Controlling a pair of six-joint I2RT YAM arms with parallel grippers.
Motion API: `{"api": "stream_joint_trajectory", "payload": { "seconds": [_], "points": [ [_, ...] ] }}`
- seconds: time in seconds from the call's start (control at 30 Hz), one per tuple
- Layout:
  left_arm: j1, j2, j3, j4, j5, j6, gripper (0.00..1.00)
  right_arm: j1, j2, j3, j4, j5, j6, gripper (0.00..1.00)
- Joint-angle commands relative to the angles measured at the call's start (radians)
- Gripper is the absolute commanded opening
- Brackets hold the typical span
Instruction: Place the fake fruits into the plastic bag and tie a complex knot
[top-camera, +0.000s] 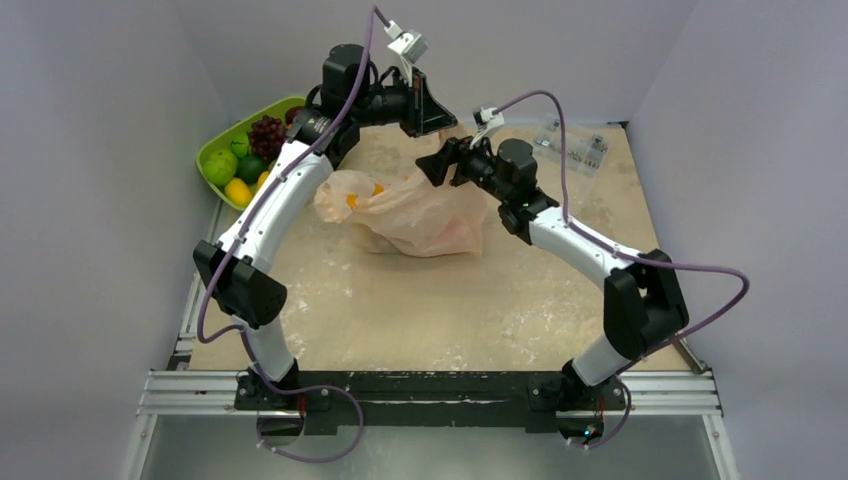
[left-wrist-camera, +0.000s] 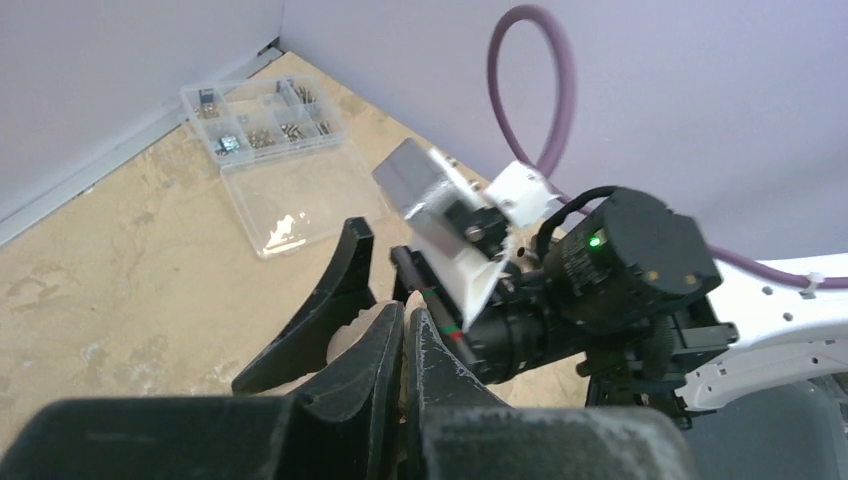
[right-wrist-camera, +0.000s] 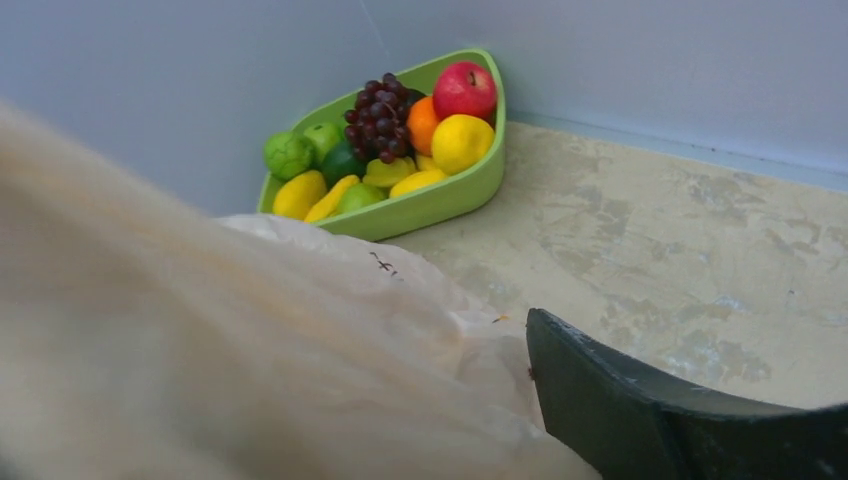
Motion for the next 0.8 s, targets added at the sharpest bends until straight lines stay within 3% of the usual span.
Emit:
{"api": "stream_joint_trajectory", "payload": {
  "seconds": [0.0,0.13,0.33,0.57,0.6,0.67,0.7,0.73,0.77],
  "points": [
    [0.02,-0.039,0.002,0.084,0.004,-0.078,0.0,0.006,0.077,-0.042,0.086,0.119,-0.049,0.63],
    [0.062,-0.032,0.021,0.088,0.02,-0.135,0.0,0.006,0.13,-0.131,0.112,0.09,-0.146,0.35],
    [0.099,-0.035,0.018,0.091,0.007,-0.1,0.0,0.006,0.159,-0.205,0.09,-0.009,-0.265,0.0],
    [0.102,-0.093,-0.009,0.105,0.088,0.027,0.0,-0.024,-0.003,-0.213,-0.057,-0.299,-0.459,0.0],
    [0.102,-0.102,-0.013,0.075,0.108,0.077,0.08,-0.037,-0.021,-0.208,-0.073,-0.342,-0.476,0.0],
    [0.113,-0.121,-0.025,-0.021,0.153,0.195,0.57,-0.058,-0.039,-0.183,-0.104,-0.425,-0.497,0.0],
    [0.124,-0.133,-0.045,-0.072,0.185,0.262,0.77,-0.07,-0.038,-0.163,-0.127,-0.441,-0.505,0.0],
    [0.141,-0.148,-0.069,-0.143,0.215,0.387,0.87,-0.083,-0.035,-0.144,-0.149,-0.46,-0.509,0.0],
    [0.149,-0.162,-0.114,-0.202,0.218,0.497,0.92,-0.094,-0.027,-0.13,-0.153,-0.485,-0.511,0.0]
  ]
}}
